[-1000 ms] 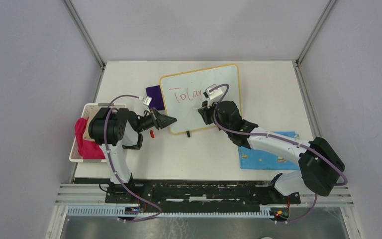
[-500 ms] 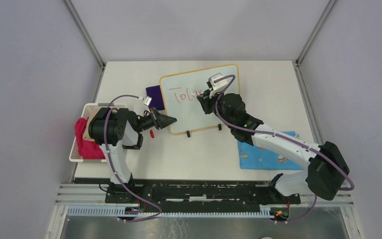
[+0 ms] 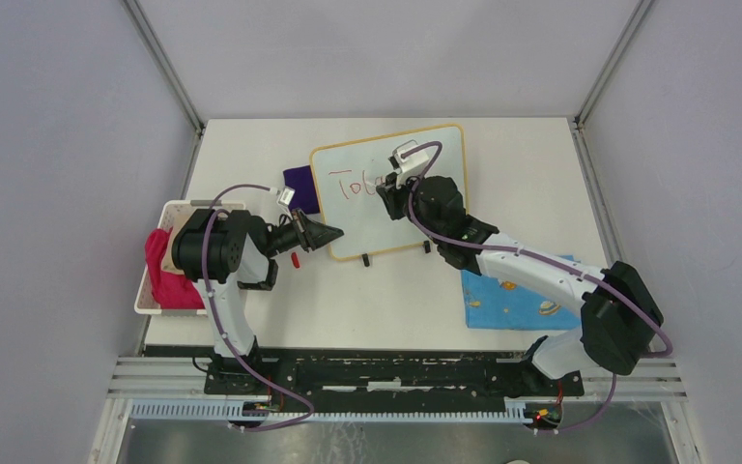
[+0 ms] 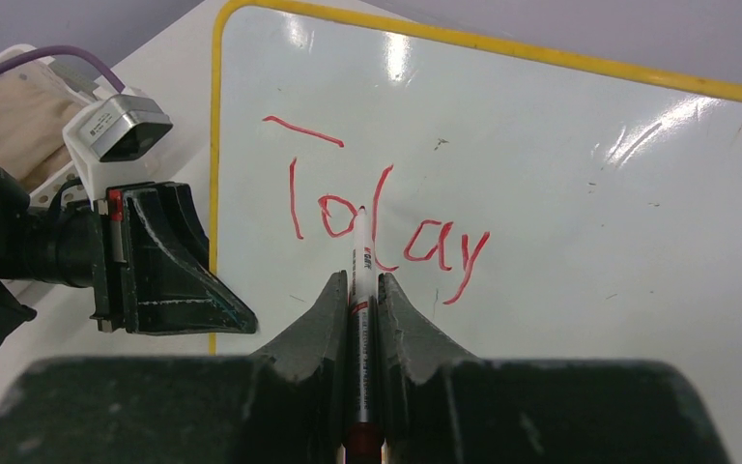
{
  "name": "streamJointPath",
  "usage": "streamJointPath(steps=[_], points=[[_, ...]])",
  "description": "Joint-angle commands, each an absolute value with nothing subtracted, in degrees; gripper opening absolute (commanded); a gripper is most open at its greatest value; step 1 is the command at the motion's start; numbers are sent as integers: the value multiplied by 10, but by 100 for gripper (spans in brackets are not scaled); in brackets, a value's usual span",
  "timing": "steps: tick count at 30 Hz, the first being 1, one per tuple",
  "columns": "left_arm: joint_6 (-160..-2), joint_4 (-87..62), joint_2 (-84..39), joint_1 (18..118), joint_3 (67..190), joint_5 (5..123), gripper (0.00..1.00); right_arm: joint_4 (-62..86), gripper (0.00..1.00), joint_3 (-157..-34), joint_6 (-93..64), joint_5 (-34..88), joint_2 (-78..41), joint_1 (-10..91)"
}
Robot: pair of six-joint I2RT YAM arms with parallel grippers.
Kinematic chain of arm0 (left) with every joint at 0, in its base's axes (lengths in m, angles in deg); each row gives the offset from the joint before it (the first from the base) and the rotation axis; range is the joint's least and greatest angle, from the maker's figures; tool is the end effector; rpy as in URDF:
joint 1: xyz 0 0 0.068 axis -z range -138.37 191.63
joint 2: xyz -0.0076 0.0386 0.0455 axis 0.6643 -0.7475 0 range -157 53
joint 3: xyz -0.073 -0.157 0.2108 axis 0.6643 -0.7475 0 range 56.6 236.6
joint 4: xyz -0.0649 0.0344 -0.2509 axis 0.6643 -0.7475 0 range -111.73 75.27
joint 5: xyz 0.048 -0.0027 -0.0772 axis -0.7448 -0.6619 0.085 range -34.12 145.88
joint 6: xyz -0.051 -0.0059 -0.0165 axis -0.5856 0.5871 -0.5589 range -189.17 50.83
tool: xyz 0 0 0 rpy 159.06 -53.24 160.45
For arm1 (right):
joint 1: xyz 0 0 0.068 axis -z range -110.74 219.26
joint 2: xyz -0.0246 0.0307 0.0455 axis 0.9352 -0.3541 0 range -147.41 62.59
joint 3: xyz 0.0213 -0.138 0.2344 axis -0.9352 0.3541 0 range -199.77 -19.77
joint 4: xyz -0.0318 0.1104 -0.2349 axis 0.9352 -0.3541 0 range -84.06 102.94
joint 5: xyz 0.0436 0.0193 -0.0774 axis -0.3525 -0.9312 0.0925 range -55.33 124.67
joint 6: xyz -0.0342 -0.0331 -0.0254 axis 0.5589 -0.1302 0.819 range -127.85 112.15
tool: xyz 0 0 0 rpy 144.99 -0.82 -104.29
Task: Write a sentence on the whiteboard
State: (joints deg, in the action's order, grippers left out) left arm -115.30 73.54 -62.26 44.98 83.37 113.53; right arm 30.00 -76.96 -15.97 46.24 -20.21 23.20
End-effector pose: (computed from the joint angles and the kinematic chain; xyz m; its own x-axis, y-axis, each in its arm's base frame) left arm 0.2898 -0.0472 0.1086 -0.6332 -0.3493 -0.6906 0.6033 0.3362 -0.7232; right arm 0.2421 0.2409 0.3074 -0.1824 0.0102 -0.9832 -0.5475 0.8295 0.1101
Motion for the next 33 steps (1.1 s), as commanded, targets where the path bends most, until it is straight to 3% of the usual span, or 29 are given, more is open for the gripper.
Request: streamJointPath(steps=[1, 20, 33], points=[[-1170, 823, -642, 448, 837, 1109, 2, 307, 0, -803, -153, 461, -209, 232], [-1171, 823, -642, 447, 838, 1110, 2, 309, 0, -817, -155, 466, -234, 233], [-1172, 823, -642, 447, 838, 1111, 2, 327, 0, -776, -152, 496, -188, 238]])
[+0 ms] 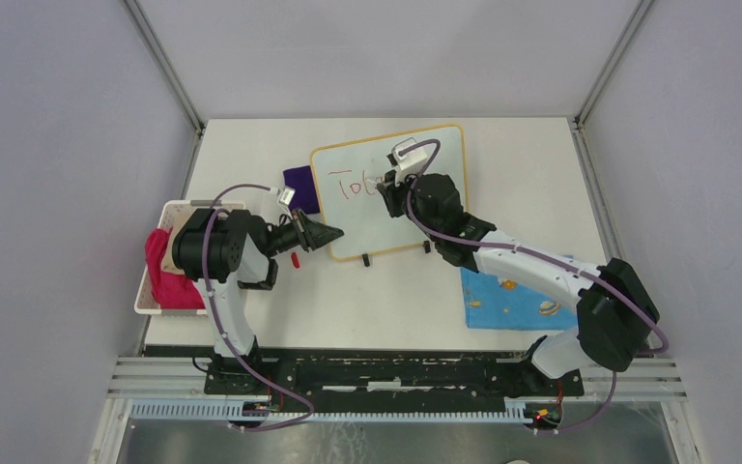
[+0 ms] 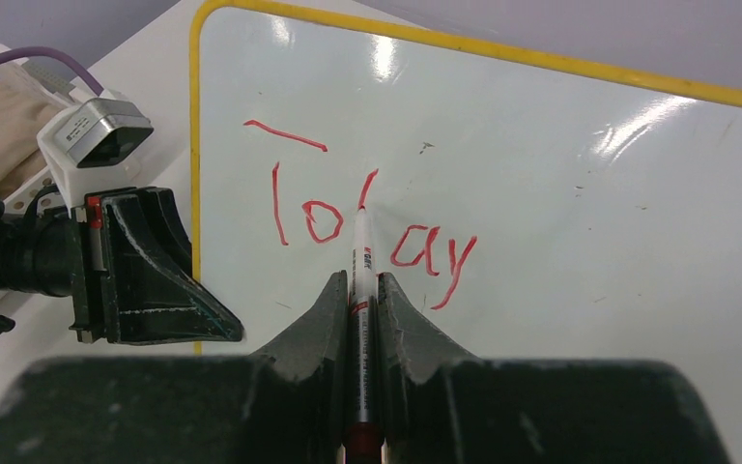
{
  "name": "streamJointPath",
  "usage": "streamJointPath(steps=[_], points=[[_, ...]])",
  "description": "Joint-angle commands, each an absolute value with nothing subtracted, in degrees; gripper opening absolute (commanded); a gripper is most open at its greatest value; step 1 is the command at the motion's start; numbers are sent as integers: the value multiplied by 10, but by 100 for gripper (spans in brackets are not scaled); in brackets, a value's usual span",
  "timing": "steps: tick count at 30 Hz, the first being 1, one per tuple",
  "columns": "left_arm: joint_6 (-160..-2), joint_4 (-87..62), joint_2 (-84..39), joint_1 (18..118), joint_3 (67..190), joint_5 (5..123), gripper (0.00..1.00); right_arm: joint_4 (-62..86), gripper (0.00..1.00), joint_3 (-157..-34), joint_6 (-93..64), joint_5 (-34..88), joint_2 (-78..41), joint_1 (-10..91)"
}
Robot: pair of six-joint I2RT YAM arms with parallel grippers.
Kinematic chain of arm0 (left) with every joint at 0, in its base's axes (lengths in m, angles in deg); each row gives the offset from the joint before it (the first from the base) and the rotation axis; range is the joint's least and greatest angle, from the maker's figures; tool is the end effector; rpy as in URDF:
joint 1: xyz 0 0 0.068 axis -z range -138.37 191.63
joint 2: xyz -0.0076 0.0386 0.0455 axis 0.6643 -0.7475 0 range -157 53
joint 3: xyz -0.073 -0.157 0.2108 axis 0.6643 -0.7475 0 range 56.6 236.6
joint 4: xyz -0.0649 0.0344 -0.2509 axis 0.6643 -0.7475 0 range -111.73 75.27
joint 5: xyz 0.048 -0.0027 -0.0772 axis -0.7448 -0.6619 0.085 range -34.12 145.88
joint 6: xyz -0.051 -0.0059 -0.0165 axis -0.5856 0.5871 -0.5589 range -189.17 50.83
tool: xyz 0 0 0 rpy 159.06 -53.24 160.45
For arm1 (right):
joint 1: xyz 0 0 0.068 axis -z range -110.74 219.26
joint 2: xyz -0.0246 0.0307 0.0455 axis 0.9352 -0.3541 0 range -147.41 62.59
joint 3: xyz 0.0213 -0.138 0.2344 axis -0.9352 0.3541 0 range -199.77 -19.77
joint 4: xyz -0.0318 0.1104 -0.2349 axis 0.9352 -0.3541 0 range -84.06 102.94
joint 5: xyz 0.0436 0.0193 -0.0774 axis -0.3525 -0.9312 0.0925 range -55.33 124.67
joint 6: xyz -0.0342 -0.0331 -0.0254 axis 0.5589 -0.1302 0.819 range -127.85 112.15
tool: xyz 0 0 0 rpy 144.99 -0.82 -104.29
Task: Write a sentence on the whiteboard
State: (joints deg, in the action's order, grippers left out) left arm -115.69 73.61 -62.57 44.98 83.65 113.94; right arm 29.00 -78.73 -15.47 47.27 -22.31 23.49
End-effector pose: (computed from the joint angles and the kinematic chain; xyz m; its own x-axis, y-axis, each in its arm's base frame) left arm 0.2907 -0.0474 0.1080 -0.6393 -0.3471 -0.6861 0.6018 0.3295 -0.7275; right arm 0.2499 0.2455 0.3045 -0.1915 -0.0112 -0.9814 -0.5286 0.8437 0.0935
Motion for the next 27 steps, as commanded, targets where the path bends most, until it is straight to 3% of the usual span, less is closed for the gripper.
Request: streamJointPath(steps=[1, 9, 27], points=[[-1172, 823, -642, 447, 838, 1110, 2, 330, 0, -770, -153, 506, -181, 239], [-1172, 823, -643, 447, 838, 1110, 2, 345, 0, -711, -152, 578, -127, 263], [-1173, 823, -645, 448, 839, 1111, 2, 362, 0, -725, -157, 515, -136, 286]])
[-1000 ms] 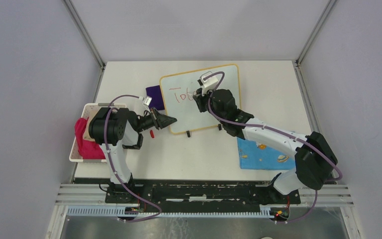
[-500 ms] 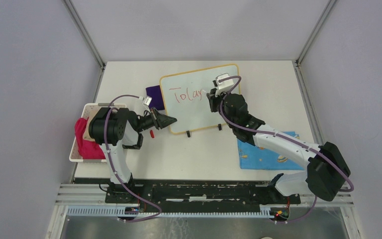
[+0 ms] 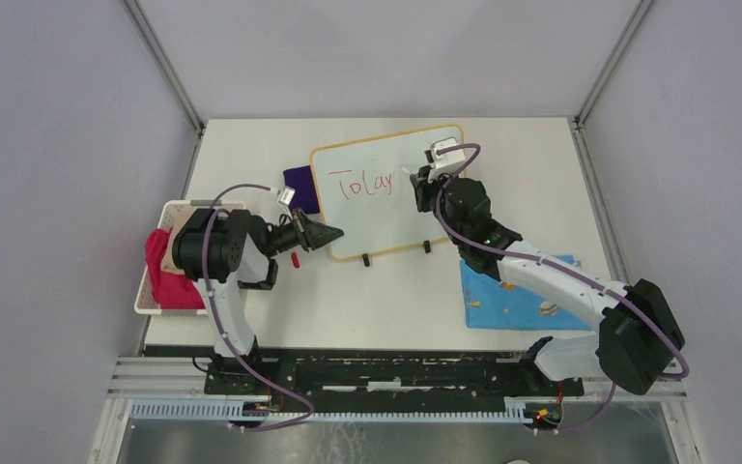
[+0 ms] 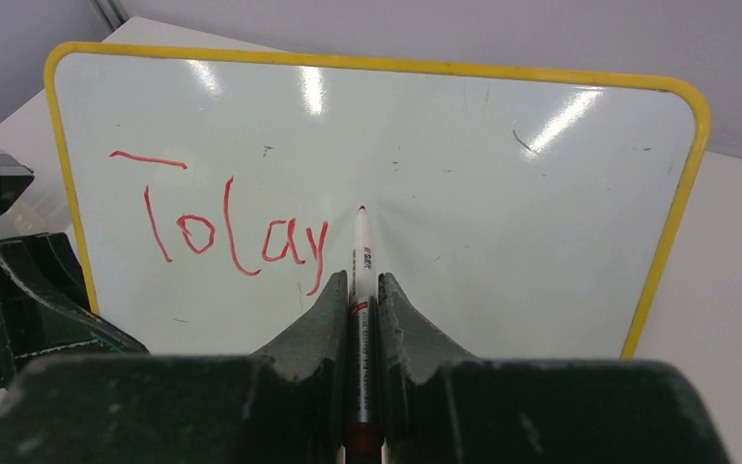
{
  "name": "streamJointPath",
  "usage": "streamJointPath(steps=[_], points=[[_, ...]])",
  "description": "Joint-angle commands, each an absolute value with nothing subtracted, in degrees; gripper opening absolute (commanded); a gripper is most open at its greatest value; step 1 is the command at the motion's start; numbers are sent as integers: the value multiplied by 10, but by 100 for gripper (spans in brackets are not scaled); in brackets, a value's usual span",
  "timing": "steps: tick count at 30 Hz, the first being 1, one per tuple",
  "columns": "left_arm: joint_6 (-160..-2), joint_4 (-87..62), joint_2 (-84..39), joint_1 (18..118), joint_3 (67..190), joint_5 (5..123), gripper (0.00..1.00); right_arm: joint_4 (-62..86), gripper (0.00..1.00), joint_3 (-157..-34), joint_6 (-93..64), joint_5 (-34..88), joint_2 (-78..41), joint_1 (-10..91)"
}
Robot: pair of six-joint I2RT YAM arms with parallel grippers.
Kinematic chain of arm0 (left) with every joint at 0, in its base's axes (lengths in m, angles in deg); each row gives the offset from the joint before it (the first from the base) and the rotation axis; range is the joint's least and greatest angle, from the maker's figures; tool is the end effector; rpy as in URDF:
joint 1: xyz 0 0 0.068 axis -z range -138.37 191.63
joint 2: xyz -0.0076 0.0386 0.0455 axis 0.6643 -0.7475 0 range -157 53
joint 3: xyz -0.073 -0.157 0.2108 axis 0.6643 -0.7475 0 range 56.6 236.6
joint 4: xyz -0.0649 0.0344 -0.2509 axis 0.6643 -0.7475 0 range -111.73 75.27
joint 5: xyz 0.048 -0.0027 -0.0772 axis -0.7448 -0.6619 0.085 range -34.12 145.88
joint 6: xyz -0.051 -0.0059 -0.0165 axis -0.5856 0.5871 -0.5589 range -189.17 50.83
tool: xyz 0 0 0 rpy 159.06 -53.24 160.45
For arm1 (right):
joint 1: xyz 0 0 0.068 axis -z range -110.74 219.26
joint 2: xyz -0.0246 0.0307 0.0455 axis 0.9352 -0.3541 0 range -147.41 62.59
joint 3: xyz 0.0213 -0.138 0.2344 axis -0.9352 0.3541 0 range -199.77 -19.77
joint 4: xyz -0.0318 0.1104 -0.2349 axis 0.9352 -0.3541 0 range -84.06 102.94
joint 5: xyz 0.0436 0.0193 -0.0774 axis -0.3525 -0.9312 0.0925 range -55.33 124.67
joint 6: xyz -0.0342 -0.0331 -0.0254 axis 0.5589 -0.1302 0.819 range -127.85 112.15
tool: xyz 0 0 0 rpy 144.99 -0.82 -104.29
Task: Write a sentence on the whiteboard
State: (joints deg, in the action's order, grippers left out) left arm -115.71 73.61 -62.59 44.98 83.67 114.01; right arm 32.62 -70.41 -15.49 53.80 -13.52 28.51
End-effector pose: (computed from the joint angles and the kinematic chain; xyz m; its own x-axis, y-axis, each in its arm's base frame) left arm 0.2908 -0.0474 0.1080 -0.6400 -0.3464 -0.6859 0.6020 0.3287 -0.7277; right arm 0.2430 0.1940 0.3077 -0.1249 0.0582 -0.9905 -0.3562 0.9291 0.0995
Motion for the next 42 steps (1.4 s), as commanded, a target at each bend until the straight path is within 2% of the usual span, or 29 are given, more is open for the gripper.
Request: streamJointPath(steps=[1, 15, 42], points=[[-1173, 823, -645, 449, 839, 1112, 2, 362, 0, -726, -159, 503, -137, 285], [-1173, 823, -645, 449, 839, 1112, 2, 355, 0, -768, -157, 442, -186, 233], [-1173, 823, -645, 450, 839, 1113, 2, 337, 0, -794, -160, 470, -243, 232]])
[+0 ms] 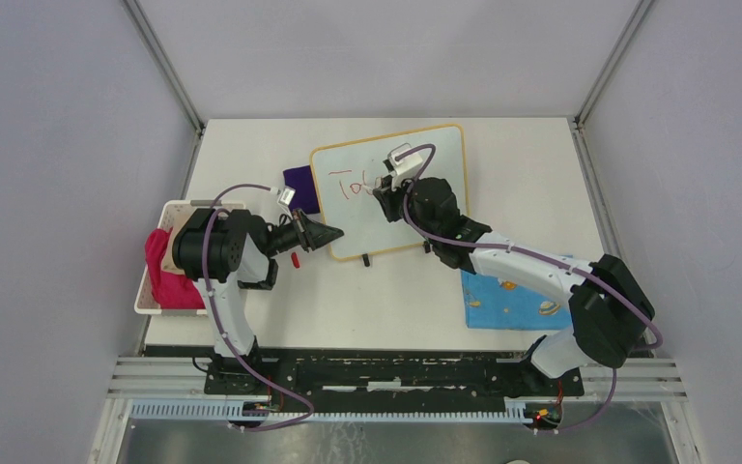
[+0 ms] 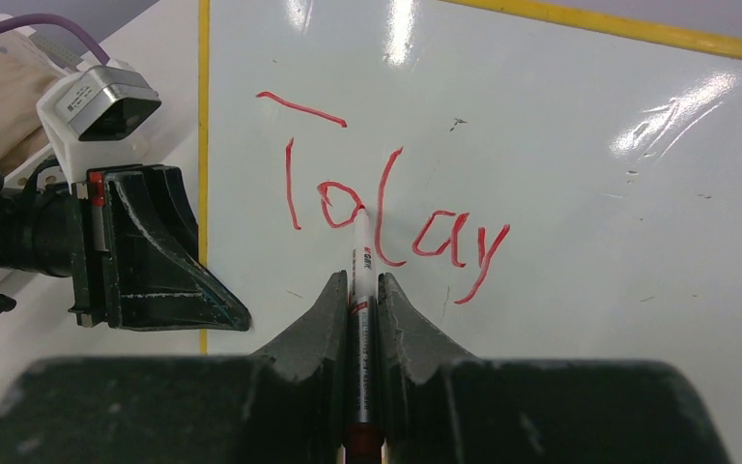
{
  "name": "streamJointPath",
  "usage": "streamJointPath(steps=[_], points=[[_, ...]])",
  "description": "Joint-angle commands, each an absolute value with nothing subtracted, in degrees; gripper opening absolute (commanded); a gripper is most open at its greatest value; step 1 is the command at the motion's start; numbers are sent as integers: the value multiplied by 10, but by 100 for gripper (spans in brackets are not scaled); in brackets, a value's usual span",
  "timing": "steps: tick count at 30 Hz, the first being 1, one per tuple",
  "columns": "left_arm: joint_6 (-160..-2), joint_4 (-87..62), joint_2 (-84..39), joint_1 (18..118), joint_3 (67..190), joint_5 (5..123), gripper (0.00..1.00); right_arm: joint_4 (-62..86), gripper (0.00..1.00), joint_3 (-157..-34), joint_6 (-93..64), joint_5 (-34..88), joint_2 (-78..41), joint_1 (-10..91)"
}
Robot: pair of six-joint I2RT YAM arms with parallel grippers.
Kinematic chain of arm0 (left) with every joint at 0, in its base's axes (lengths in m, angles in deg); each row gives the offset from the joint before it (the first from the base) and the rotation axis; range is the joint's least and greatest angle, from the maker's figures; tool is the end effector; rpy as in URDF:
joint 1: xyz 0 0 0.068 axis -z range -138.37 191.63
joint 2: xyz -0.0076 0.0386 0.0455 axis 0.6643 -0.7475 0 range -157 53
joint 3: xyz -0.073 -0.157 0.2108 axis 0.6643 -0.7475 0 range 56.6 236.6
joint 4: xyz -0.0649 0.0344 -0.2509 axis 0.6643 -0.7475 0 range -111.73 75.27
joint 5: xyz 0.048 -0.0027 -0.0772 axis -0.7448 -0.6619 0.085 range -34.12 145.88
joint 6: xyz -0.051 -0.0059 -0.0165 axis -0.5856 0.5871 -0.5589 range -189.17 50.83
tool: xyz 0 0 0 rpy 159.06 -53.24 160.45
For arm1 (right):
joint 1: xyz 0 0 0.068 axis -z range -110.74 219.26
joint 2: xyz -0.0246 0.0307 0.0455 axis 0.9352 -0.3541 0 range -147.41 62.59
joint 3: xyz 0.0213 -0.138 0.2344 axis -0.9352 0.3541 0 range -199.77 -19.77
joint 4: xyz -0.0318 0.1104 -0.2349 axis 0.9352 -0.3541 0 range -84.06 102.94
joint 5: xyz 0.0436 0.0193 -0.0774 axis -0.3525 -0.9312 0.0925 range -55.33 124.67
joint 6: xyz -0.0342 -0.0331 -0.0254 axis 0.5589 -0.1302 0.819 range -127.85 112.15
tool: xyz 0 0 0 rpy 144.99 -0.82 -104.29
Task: Write a sentence on the whiteboard
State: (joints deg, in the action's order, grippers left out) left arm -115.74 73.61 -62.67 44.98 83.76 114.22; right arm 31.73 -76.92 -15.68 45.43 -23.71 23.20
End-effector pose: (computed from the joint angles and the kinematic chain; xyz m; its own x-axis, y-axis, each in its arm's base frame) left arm 0.2910 -0.0475 0.1078 -0.6414 -0.3443 -0.6856 0.6030 0.3262 -0.7280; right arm 0.2500 0.2498 0.2903 -0.2027 -0.0174 -0.9791 -0.5575 0.8240 0.1007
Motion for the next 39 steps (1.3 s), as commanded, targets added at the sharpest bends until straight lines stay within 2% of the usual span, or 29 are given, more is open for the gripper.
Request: streamJointPath(steps=[1, 24, 30, 39], points=[[-1173, 823, -645, 449, 839, 1113, 2, 338, 0, -793, -160, 471, -244, 233], [-1173, 823, -646, 449, 840, 1113, 2, 334, 0, -750, -162, 511, -203, 256], [-1173, 823, -645, 449, 840, 1114, 2, 378, 0, -722, -163, 475, -154, 256], [-1173, 823, -645, 449, 839, 1114, 2, 371, 0, -706, -167, 496, -122, 293]])
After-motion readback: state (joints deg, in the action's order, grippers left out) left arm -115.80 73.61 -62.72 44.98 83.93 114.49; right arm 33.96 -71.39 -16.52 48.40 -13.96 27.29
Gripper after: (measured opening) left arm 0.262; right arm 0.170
